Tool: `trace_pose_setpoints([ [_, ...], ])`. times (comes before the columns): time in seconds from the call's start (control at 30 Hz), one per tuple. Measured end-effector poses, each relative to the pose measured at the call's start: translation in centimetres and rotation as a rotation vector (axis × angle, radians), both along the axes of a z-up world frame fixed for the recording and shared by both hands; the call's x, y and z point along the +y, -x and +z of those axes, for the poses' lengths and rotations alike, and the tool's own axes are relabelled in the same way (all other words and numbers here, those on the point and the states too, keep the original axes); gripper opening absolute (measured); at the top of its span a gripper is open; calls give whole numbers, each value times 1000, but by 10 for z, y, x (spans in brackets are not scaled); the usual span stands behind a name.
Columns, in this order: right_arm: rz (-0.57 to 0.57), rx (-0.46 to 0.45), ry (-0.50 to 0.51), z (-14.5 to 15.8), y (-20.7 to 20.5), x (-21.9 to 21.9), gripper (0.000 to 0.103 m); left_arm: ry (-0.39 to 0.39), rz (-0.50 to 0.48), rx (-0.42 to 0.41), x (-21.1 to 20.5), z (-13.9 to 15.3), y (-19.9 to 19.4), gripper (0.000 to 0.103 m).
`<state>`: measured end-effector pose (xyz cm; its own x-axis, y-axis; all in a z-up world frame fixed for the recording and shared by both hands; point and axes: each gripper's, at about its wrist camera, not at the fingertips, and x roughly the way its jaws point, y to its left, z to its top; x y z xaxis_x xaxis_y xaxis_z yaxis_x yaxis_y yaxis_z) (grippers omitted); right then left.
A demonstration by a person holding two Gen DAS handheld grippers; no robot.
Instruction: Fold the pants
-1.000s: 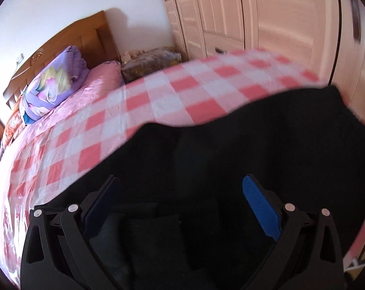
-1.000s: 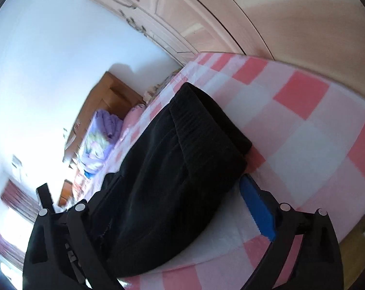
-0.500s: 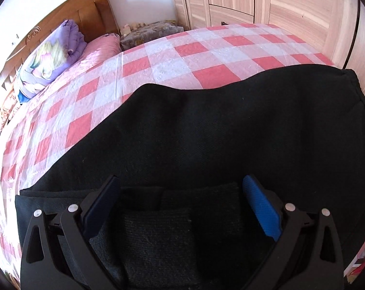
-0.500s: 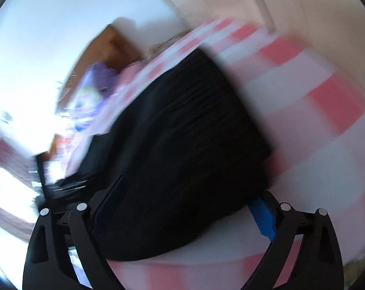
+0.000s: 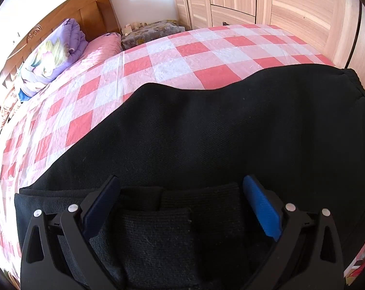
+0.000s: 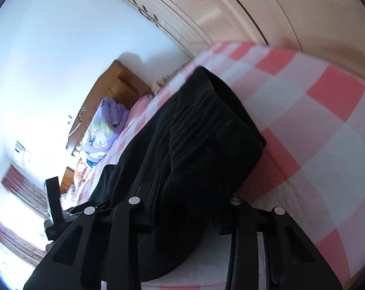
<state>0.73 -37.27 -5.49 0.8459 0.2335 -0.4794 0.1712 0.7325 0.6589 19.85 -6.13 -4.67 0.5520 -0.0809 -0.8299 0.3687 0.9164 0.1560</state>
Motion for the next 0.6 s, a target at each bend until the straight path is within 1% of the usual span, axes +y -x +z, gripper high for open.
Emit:
trace_pose_setpoints([
  [0.07, -22, -7, 149, 9, 4, 16, 34, 4, -2, 19, 0, 1, -3, 102],
  [0.13, -35, -27, 323, 21, 9, 36, 34, 6, 3, 63, -1, 5, -8, 101],
  [0.17, -38, -37, 388, 26, 10, 45, 34, 30, -4, 78, -2, 12, -8, 101],
  [0.2, -38, -46, 455, 29, 10, 54, 34, 75, -18, 90, -5, 21, -9, 101],
  [0.23, -38, -49, 508, 31, 10, 62, 34, 134, -40, 103, -11, 36, -10, 101],
  [0.27, -43, -51, 560, 33, 8, 69, 34, 156, -55, 104, -19, 49, -10, 101],
  [0.3, -49, -50, 597, 34, 7, 74, 34, 161, -77, 101, -31, 61, -10, 101],
  [0.33, -55, -45, 650, 35, 5, 81, 34, 156, -126, 99, -51, 78, -8, 101],
  [0.4, -67, -34, 733, 34, 2, 91, 34, 131, -237, 124, -94, 100, -3, 101],
  [0.47, -78, -22, 808, 32, 0, 101, 34, 84, -353, 171, -147, 116, 6, 101],
  [0.5, -81, -18, 845, 33, 0, 104, 34, 51, -404, 188, -171, 122, 12, 101],
  [0.53, -83, -13, 892, 32, -2, 110, 34, -7, -472, 202, -203, 127, 22, 101],
  [0.6, -86, -8, 946, 32, -4, 118, 34, -105, -562, 204, -247, 130, 40, 101],
])
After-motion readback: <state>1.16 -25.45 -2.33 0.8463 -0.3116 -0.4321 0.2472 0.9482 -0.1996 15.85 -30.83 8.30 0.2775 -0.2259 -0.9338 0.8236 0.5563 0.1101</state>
